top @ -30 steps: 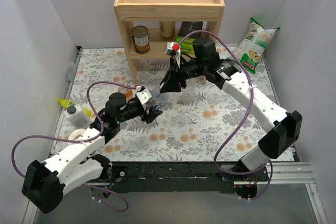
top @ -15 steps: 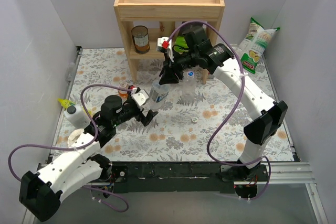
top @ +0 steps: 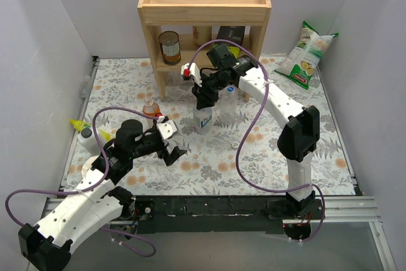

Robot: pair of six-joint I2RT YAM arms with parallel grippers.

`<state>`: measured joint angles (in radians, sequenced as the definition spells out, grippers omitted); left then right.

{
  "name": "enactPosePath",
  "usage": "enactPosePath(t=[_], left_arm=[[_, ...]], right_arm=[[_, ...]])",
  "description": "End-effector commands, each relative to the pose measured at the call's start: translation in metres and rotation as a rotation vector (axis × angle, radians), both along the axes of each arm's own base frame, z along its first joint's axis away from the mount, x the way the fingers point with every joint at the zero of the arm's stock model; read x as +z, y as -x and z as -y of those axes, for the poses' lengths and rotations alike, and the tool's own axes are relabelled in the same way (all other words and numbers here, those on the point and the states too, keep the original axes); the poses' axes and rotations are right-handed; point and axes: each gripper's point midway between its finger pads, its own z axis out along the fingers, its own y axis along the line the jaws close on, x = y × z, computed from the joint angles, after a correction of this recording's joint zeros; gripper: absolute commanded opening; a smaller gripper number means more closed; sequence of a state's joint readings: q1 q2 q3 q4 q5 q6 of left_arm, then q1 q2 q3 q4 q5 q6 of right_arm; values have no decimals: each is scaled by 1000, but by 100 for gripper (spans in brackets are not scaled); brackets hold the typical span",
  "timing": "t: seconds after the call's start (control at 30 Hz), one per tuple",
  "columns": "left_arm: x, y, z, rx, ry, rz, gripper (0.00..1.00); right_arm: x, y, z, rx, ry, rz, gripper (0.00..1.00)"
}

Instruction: Screw on the bottle caps

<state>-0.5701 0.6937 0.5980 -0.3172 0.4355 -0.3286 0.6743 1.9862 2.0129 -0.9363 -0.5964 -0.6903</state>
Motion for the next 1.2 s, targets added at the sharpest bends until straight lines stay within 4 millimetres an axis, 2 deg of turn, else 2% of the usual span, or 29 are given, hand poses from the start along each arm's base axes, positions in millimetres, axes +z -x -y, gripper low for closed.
enactPosePath(t=[0.0,0.2,0.3,0.4,0.43,0.57,0.6,0.63,0.67,0.7,0.73,0.77,0.8,0.83,0.87,0.9,0.93,0.97,1.0,1.03,1.07,1.1,1.13,1.17], left_arm=[[16,5,8,-70,29,22,98],[8,11,8,-84,41,2,98],[5,11,7,-81,37,4,98],[1,9,5,-72,24,8,98],[-3,9,4,-67,15,5,98],[-4,5,2,-53,-4,10,98],[1,4,2,-51,-3,10,98],[23,2,4,-36,25,17,98],[34,-1,5,-28,34,22,98],[48,-6,6,-16,36,30,98],[59,-8,5,-4,35,32,98],[106,-13,5,14,82,103,98],[120,-24,1,69,80,124,98],[136,-28,-3,101,86,152,98],[176,-33,-12,159,126,226,98],[190,-40,-21,228,143,251,98],[211,-58,-48,398,165,299,98],[221,-65,-63,467,176,323,98],[236,-70,-79,539,195,350,98],[241,-83,-113,706,188,372,98],[243,-86,-126,766,188,377,98],[247,-86,-137,811,197,376,98],[244,-86,-154,873,187,362,98],[243,-83,-163,913,202,340,98]], right_arm=[[8,-9,-2,-7,-31,66,2],[-5,-6,3,-23,-3,46,8],[-9,-4,6,-17,2,52,19],[-8,-10,6,-49,5,66,54],[-8,-11,6,-53,8,68,62],[4,-19,2,-86,-14,82,73],[17,-22,-2,-90,-37,105,76],[27,-24,-4,-92,-54,119,81],[36,-25,-6,-92,-74,130,82],[57,-26,-11,-89,-120,150,85],[67,-24,-14,-79,-148,159,91],[81,-21,-16,-68,-187,177,92],[96,-20,-23,-53,-251,189,92],[93,-17,-27,-46,-273,183,92],[106,-8,-32,-32,-317,198,92],[120,-10,-42,-14,-392,245,92],[105,-3,-47,-4,-390,216,92],[105,9,-59,33,-408,228,91],[101,12,-68,49,-414,243,91],[103,14,-79,71,-434,261,89],[97,21,-95,98,-443,250,88],[95,22,-104,95,-450,242,88],[100,20,-115,94,-486,259,88],[93,24,-127,84,-490,224,88]])
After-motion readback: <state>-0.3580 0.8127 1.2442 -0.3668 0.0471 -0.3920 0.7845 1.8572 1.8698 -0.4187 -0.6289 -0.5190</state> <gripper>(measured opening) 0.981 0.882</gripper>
